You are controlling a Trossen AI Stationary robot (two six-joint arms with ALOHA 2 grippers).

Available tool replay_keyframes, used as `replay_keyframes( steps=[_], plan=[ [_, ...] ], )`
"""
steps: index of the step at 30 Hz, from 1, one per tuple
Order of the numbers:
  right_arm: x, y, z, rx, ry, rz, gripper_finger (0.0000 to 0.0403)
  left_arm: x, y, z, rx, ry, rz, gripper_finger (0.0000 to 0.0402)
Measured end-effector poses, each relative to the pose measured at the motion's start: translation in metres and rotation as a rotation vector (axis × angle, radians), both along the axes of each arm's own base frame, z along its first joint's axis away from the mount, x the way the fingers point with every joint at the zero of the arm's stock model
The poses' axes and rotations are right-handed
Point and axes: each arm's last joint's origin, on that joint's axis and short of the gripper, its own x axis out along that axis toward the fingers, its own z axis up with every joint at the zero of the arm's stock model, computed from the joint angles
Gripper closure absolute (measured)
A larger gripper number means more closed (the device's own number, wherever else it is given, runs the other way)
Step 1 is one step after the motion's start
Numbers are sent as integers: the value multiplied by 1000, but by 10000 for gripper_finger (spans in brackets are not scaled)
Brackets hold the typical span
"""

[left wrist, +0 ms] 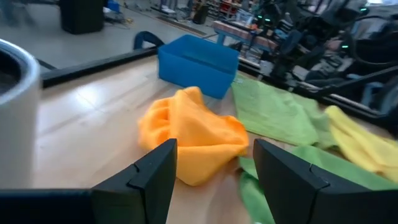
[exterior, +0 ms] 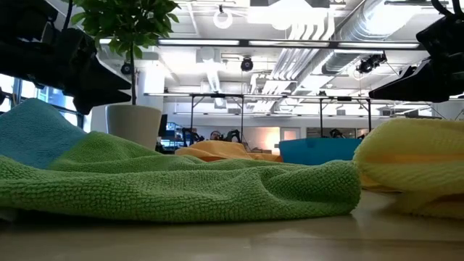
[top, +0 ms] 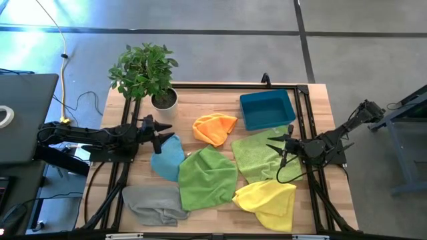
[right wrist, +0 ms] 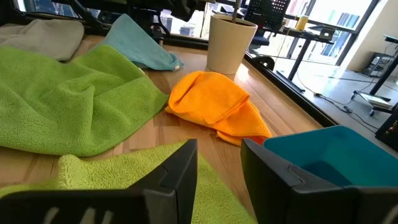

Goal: Fold microfiber towels
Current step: Move the light green microfiber cloth to the middle right of the table

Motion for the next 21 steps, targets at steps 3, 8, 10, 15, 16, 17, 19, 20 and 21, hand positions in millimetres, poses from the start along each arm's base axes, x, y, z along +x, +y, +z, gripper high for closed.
replay_keyframes(
  steps=[3,8,10,15,16,17,19,20,21],
  plan=[
    [0,0,0,0,0,0,287,1,-1,0,-52,-20,-37,199],
    [0,0,0,0,0,0,287,1,-2,1,-107,-47,-64,199],
    [0,0,0,0,0,0,287,1,-2,1,-128,-61,-60,199],
    [0,0,0,0,0,0,287,2,-4,3,-138,-82,-110,199],
    [0,0,0,0,0,0,287,2,-4,3,-128,-76,-113,199],
    [0,0,0,0,0,0,287,2,-4,3,-124,-75,-115,199],
    [0,0,0,0,1,0,287,2,-4,3,-123,-70,-114,199],
    [0,0,0,0,0,0,287,2,-4,2,-123,-65,-114,199],
    [0,0,0,0,0,0,287,2,-4,2,-124,-60,-113,199]
  ],
)
